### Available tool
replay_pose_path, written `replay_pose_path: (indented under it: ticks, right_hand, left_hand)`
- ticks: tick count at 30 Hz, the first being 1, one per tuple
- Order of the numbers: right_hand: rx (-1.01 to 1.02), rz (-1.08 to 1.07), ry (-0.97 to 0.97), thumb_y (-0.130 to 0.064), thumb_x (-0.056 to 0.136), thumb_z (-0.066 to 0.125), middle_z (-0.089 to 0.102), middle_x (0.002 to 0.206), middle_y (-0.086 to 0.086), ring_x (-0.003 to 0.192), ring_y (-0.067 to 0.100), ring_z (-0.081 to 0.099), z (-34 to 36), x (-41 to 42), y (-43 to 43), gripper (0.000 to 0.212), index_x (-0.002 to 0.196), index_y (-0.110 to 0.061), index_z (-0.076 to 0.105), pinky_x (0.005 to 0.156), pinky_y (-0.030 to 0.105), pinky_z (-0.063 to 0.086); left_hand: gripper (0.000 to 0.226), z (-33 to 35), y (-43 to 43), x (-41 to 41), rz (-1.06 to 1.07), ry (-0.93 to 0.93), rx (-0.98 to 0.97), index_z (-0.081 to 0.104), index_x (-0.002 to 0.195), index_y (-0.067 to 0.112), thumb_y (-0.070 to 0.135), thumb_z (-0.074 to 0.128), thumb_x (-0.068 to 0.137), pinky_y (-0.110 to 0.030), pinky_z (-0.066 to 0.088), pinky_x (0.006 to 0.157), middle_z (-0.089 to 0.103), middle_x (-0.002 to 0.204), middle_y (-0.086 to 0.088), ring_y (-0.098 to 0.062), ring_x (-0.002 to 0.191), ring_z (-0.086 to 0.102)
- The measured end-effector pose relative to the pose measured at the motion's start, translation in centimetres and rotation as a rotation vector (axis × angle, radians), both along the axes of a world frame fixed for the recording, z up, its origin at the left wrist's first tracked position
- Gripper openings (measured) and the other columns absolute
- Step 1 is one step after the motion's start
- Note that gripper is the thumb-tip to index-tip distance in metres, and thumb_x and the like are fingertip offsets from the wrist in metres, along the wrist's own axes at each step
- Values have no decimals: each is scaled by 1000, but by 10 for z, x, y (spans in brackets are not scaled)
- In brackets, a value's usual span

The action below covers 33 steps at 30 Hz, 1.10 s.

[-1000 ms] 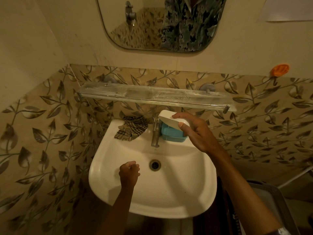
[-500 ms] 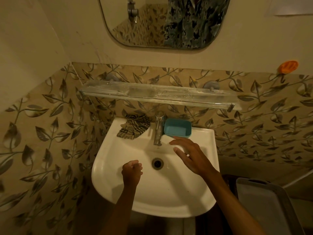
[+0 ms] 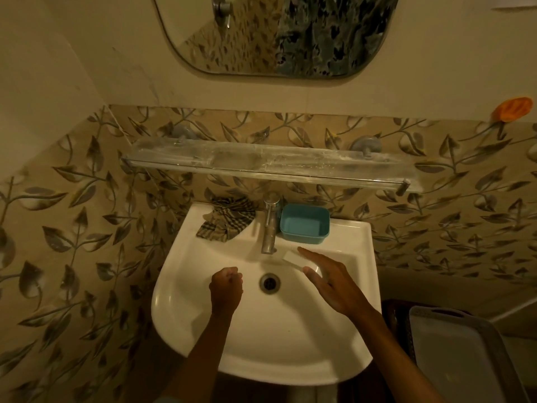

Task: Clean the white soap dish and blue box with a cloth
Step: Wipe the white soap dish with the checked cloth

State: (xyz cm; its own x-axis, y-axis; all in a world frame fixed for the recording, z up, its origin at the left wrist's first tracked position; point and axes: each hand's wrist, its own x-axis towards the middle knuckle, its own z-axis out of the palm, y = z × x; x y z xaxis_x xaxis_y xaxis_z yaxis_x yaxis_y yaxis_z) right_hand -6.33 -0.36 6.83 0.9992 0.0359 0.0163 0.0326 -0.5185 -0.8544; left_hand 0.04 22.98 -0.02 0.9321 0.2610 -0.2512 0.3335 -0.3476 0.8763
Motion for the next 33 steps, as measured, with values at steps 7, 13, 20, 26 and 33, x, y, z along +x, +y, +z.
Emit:
replay_pose_path:
  ticks: [7, 13, 20, 26, 33]
  right_hand:
    - [275, -204, 182, -45, 92, 52, 49, 136, -18, 119, 5, 53, -37, -13, -12, 41, 133, -48, 44, 92, 38, 55]
    - [989, -537, 586, -25, 95, 47, 51, 130, 12, 110, 34, 53, -49, -18, -23, 30, 123, -21, 57, 73, 47, 56]
    - [1563, -508, 728, -26, 61, 77, 54, 128, 29, 116, 53, 52, -53, -28, -32, 70, 124, -6, 53, 68, 48, 54]
    - [1612, -411, 655, -26, 47, 87, 56, 129, 29, 125, 52, 45, -43, -20, -33, 85, 124, -8, 56, 78, 49, 51]
    - [1807, -303, 617, -23, 64, 74, 42, 142, 29, 130, 53, 38, -35, -25, -19, 81, 138, -7, 44, 99, 57, 41]
  left_hand:
    - [29, 11, 12, 75, -271, -179, 425, 58, 115, -3, 3, 55, 86, -31, 41, 88, 60, 114, -22, -37, 108, 56]
    - [59, 5, 3, 139, -577, -378, 937, 50, 125, -3, 5, 61, 68, -58, 38, 100, 48, 131, -30, -47, 123, 44]
    - [78, -5, -1, 174, -550, -270, 1033, 49, 126, -7, 24, 82, 62, -62, 35, 96, 60, 115, -29, -47, 107, 56]
    - [59, 6, 7, 170, -488, -111, 1194, 50, 123, 0, 43, 58, 85, -55, 29, 98, 50, 125, -26, -41, 116, 43]
    - [49, 36, 42, 114, -306, -104, 455, 60, 87, -8, 40, 69, 78, -33, 49, 58, 61, 86, -29, -27, 68, 61]
